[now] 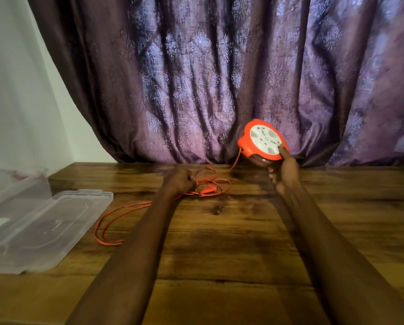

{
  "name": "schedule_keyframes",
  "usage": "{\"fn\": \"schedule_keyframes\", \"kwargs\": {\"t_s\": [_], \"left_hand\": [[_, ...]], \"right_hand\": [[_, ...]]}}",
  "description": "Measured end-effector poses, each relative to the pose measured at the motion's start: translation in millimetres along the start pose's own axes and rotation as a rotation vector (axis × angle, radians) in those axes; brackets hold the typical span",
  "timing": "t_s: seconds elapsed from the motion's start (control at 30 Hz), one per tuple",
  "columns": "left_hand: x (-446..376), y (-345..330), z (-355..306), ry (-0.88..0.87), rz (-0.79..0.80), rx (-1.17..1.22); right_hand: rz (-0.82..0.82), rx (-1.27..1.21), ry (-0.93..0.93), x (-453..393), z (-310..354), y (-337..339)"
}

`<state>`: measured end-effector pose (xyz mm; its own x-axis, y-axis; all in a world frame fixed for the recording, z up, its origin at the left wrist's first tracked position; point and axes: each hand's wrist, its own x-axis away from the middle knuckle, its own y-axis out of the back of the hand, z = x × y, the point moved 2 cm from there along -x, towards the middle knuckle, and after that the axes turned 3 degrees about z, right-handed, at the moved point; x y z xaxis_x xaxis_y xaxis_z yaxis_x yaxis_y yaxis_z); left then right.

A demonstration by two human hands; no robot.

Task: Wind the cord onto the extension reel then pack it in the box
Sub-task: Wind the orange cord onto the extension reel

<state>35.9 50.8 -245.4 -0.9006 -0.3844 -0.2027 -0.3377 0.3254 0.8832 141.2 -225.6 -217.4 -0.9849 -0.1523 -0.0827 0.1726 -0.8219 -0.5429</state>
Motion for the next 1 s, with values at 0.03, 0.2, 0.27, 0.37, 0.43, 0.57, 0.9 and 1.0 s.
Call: {"fn": "schedule_keyframes", "kwargs": {"t_s": [0.03,0.2,0.27,0.37,0.43,0.57,0.9,1.0], "left_hand": [[0,0,-1,0.002,-0.019,0.025],[8,4,-7,0.014,-0.059,0.676],[10,9,-7,0.045,-0.07,0.841],[12,14,-6,0.083,-0.03,1.005],[13,20,-9,0.1,0.005,1.141],[11,45,-12,0.051,-0.033,1.111],[1,55,9,0.16,-0.103,0.952],[1,43,16,0.161,-0.129,0.62]], "right_hand": [[0.002,-0.018,0.007,0,3,-2],[0.028,0.056,-0.026,-2,5,2],[0.05,0.116,-0.083,-1,1,8],[0.09,0.203,-0.18,3,-6,16],[0.098,0.261,-0.207,2,-10,18],[0.086,0.317,-0.208,0,-14,17],[0.09,0.336,-0.308,-2,-13,25],[0.118,0.38,-0.329,-1,-15,25]]}}
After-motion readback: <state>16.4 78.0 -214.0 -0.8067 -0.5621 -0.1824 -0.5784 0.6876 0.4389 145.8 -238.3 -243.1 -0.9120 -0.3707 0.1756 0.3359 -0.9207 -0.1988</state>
